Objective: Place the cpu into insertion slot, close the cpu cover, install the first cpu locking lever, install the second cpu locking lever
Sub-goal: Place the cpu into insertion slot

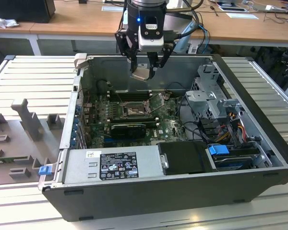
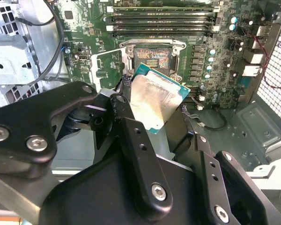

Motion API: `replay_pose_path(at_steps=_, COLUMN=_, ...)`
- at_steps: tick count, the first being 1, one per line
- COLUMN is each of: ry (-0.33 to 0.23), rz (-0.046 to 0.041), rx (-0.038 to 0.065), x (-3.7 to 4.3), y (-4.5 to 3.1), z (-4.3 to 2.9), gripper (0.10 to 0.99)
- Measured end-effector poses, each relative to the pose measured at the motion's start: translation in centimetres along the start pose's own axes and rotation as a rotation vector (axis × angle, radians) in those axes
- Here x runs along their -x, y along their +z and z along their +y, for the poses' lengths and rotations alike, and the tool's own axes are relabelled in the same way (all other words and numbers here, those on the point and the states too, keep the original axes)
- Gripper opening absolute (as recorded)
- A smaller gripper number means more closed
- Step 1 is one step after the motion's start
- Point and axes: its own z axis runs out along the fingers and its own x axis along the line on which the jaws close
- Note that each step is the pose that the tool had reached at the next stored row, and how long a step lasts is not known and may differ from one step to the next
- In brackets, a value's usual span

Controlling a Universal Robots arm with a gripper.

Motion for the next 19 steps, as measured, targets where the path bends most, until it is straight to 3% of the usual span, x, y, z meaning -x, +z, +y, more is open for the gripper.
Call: replay_pose_path(at_steps=19, ry=0.027, rz=-0.0021, rx=0.000, x=0.02, y=0.57, z=-0.06, gripper=0.529)
